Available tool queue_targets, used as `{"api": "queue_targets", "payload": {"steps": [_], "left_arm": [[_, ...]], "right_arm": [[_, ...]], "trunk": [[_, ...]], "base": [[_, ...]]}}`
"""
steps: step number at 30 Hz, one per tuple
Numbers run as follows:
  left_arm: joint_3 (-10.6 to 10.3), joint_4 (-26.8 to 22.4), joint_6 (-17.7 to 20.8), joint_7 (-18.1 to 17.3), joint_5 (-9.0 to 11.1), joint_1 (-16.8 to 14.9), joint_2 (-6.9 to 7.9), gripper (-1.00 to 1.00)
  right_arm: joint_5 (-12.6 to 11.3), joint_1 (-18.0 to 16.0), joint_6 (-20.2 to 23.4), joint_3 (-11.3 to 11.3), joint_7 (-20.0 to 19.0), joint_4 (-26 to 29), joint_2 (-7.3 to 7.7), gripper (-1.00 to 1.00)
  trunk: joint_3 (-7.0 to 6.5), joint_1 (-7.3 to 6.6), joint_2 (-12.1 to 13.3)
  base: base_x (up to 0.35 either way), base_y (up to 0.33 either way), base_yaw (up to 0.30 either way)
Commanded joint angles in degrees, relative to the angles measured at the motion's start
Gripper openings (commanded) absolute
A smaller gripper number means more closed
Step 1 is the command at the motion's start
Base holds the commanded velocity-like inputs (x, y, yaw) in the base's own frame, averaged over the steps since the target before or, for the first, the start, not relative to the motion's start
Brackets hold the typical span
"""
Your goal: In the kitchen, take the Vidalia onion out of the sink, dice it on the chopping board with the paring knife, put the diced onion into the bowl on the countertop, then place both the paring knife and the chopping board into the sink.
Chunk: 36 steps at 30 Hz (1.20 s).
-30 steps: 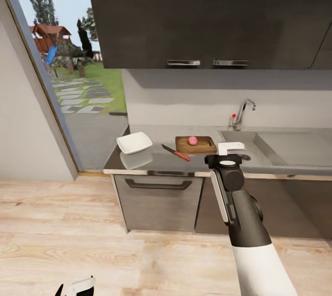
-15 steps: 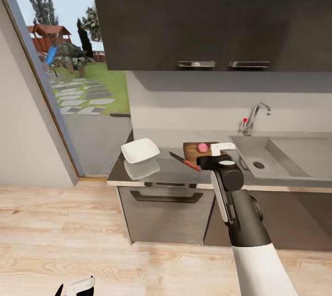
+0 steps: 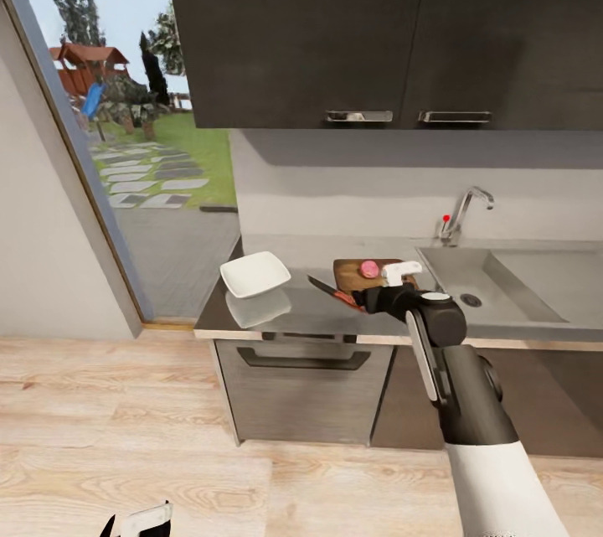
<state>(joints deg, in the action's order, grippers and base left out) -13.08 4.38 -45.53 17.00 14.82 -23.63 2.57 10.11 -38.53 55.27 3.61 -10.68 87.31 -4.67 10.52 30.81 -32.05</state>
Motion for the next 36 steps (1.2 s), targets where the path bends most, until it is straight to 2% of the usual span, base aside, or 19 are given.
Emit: {"api": "queue_targets", "payload": {"steps": [1, 3, 6, 10, 11, 14, 24, 31, 36], "left_arm": [[-0.5, 0.2, 0.3, 0.1, 0.3, -0.1, -0.03, 1.0], [-0.5, 0.2, 1.5, 0.1, 0.3, -0.1, -0.03, 1.0], [-0.5, 0.2, 3.6, 0.0, 0.2, -0.1, -0.03, 1.0], [-0.5, 0.2, 4.0, -0.1, 0.2, -0.1, -0.03, 1.0], [-0.5, 0.2, 4.1, 0.0, 0.2, -0.1, -0.03, 1.0], [-0.5, 0.2, 4.2, 0.0, 0.2, -0.1, -0.04, 1.0], [-0.5, 0.2, 4.2, 0.0, 0.2, -0.1, -0.04, 1.0], [-0.5, 0.2, 4.3, 0.0, 0.2, -0.1, -0.03, 1.0], [-0.5, 0.2, 4.3, 0.0, 0.2, -0.1, -0.04, 1.0]], "right_arm": [[0.6, -0.1, 0.2, -1.2, -2.0, 0.0, 0.41, 1.0], [0.5, -0.1, 0.2, -3.5, -4.5, 0.0, 1.05, 1.0], [0.6, -0.1, 0.2, -8.7, -10.6, 0.0, 2.93, 1.0], [0.6, -0.1, 0.2, -10.1, -13.2, 0.0, 4.92, 1.0], [0.5, -0.1, 0.2, -10.5, -14.4, 0.0, 6.15, 1.0], [0.5, -0.1, 0.1, -10.8, -15.5, 0.0, 6.81, 1.0], [1.3, -0.1, 0.1, -10.3, -16.2, 0.0, 7.08, 1.0], [5.0, -0.1, 0.1, -9.0, -16.2, 0.0, 7.08, 1.0], [5.9, -0.1, 0.1, -7.4, -16.2, 0.0, 6.93, 1.0]], "trunk": [[0.1, 0.02, -0.1], [0.1, 0.02, -0.1], [0.1, 0.02, -0.1], [0.1, 0.02, -0.1], [0.1, 0.02, -0.1], [0.1, 0.02, -0.1], [0.1, 0.02, -0.1], [0.1, 0.02, -0.1], [0.1, 0.02, -0.1]], "base": [[0.0, 0.0, 0.0], [0.0, 0.0, 0.0], [0.0, 0.0, 0.0], [0.0, 0.0, 0.0], [0.0, 0.0, 0.0], [0.0, 0.0, 0.0], [0.008, 0.002, 0.0], [0.149, 0.113, 0.0], [0.219, 0.18, 0.0]]}}
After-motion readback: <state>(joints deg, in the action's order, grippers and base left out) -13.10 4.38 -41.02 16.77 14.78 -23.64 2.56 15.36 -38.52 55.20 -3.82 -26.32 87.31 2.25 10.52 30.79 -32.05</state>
